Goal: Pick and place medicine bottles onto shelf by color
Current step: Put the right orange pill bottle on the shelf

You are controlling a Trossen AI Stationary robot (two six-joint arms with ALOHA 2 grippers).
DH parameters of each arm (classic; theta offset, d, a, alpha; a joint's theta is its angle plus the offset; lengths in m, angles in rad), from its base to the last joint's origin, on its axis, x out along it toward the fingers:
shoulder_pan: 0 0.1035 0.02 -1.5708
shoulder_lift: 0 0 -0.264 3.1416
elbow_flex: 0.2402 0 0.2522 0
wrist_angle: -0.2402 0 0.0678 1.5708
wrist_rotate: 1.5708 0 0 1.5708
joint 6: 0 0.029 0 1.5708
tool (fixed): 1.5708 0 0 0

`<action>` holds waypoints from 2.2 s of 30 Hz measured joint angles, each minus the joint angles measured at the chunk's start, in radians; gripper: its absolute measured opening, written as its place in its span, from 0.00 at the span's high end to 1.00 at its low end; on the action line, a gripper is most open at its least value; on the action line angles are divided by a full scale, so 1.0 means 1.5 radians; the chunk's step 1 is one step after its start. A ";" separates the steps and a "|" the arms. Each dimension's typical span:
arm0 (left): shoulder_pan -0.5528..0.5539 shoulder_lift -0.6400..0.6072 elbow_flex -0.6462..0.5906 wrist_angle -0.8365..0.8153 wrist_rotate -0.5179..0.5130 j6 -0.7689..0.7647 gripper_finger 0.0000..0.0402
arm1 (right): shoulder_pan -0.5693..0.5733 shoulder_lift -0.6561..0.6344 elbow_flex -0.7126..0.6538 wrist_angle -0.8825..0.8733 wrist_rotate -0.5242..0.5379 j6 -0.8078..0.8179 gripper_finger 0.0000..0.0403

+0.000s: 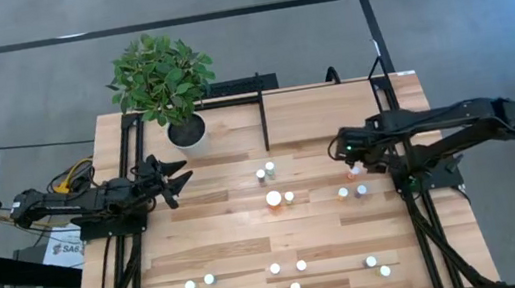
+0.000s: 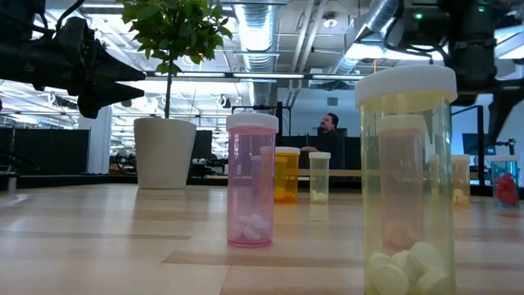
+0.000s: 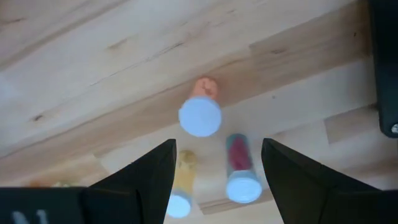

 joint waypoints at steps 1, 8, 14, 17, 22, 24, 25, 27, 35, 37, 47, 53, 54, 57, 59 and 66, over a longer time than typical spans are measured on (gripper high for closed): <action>0.000 0.000 0.000 0.000 0.000 0.000 0.48 | 0.000 -0.012 -0.008 0.013 -0.001 0.000 0.35; 0.000 0.000 0.000 0.000 0.000 0.000 0.48 | 0.000 -0.004 -0.026 0.043 -0.001 -0.044 0.35; 0.000 0.000 0.000 0.000 0.000 0.000 0.48 | -0.009 0.042 -0.026 0.045 -0.002 -0.109 0.35; 0.000 0.000 0.000 0.000 0.000 0.000 0.48 | -0.018 0.059 -0.026 0.064 -0.001 -0.144 0.35; 0.000 0.000 0.000 0.000 0.000 0.000 0.48 | -0.025 0.089 -0.026 0.085 0.007 -0.219 0.35; 0.000 0.000 0.000 0.000 0.000 0.000 0.48 | -0.028 0.100 -0.026 0.089 0.007 -0.228 0.35; 0.000 0.000 0.000 0.000 0.000 0.000 0.48 | -0.030 0.103 -0.026 0.090 0.007 -0.230 0.35; 0.000 0.000 0.000 0.000 0.000 0.000 0.48 | -0.030 0.113 -0.025 0.093 0.008 -0.239 0.35; 0.000 0.000 0.000 0.000 0.000 0.000 0.48 | -0.030 0.143 -0.026 0.099 0.006 -0.253 0.36; 0.000 0.000 0.000 0.000 0.000 0.000 0.48 | -0.030 0.141 -0.026 0.103 0.006 -0.253 0.38; 0.000 0.000 0.000 0.000 0.000 0.000 0.48 | -0.030 0.140 -0.026 0.103 0.004 -0.255 0.55; 0.000 0.000 0.000 0.000 0.000 0.000 0.48 | -0.030 0.140 -0.026 0.103 0.003 -0.263 0.63; 0.000 0.000 0.000 0.000 0.000 0.000 0.48 | -0.030 0.140 -0.026 0.103 0.003 -0.262 0.64; 0.000 0.000 0.000 0.000 0.000 0.000 0.48 | -0.030 0.140 -0.026 0.105 0.003 -0.248 0.65; 0.000 0.000 0.000 0.000 0.000 0.000 0.48 | -0.030 0.140 -0.026 0.108 0.003 -0.247 0.65; 0.000 0.000 0.000 0.000 0.000 0.000 0.48 | -0.043 0.140 -0.026 0.109 -0.007 -0.247 0.64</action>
